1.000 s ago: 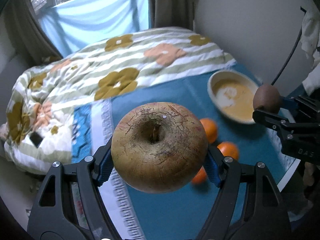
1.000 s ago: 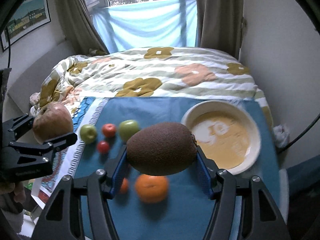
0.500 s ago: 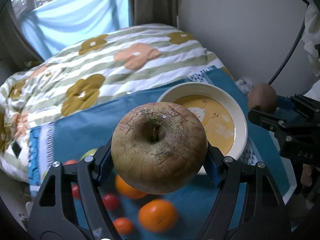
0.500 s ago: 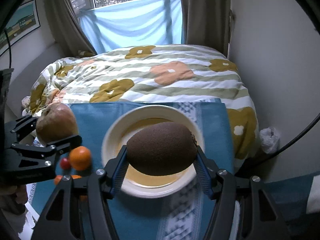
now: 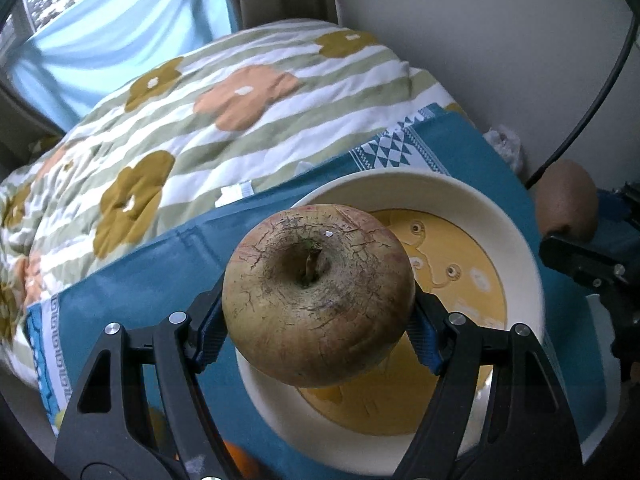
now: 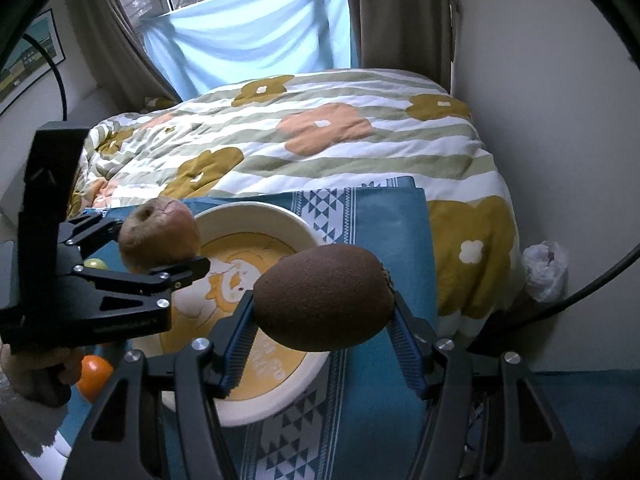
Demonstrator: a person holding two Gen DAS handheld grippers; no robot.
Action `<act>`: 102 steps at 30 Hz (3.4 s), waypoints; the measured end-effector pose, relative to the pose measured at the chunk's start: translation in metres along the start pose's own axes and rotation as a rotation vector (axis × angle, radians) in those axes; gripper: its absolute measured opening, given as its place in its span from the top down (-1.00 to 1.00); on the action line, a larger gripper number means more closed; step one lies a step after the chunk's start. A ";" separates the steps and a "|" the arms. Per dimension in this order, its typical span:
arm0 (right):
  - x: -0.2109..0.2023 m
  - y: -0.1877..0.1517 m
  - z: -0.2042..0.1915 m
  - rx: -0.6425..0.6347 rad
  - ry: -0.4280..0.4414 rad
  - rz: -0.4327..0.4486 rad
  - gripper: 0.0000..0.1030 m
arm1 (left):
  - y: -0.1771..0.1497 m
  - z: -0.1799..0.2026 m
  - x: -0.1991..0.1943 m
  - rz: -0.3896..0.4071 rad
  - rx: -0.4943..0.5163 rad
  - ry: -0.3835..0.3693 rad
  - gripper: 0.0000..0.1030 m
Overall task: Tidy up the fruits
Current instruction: 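Carry the apple with the left tool and kiwi with the right tool into the bowl, then open both tools to release apple and kiwi in the bowl, withdraw, then reach the left tool to the green apple while the right tool reaches the large orange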
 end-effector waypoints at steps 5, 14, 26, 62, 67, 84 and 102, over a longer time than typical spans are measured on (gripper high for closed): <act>0.007 0.005 0.003 0.007 0.006 -0.004 -0.14 | 0.001 0.003 0.010 -0.011 0.025 -0.021 -0.56; 0.001 0.012 0.010 0.032 0.015 0.013 -0.14 | 0.015 -0.002 -0.011 0.049 0.068 -0.044 -1.00; 0.002 0.011 -0.013 -0.101 0.050 0.003 -0.14 | -0.019 -0.032 -0.046 0.049 -0.025 -0.018 -1.00; 0.037 0.003 -0.058 -0.397 0.171 0.044 -0.99 | -0.076 -0.071 -0.083 0.024 -0.234 0.041 -1.00; 0.013 0.009 -0.062 -0.371 0.161 0.045 -0.99 | -0.078 -0.081 -0.109 0.058 -0.258 0.063 -1.00; -0.087 -0.004 -0.123 -0.323 0.130 0.077 -0.99 | -0.161 -0.158 -0.237 0.137 -0.363 0.193 -1.00; -0.068 -0.092 -0.216 -0.152 0.141 -0.043 -0.99 | -0.237 -0.222 -0.213 0.099 -0.324 0.130 -1.00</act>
Point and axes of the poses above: each gripper's, at about its wrist camera, not at the fingertips, and x roughly the way its jaws point, z to its right, y to its top, the point moved 7 cm from there along x, roughly the way its jaws point, and after that the axes turned 3 degrees about x, right-handed, at the moved point
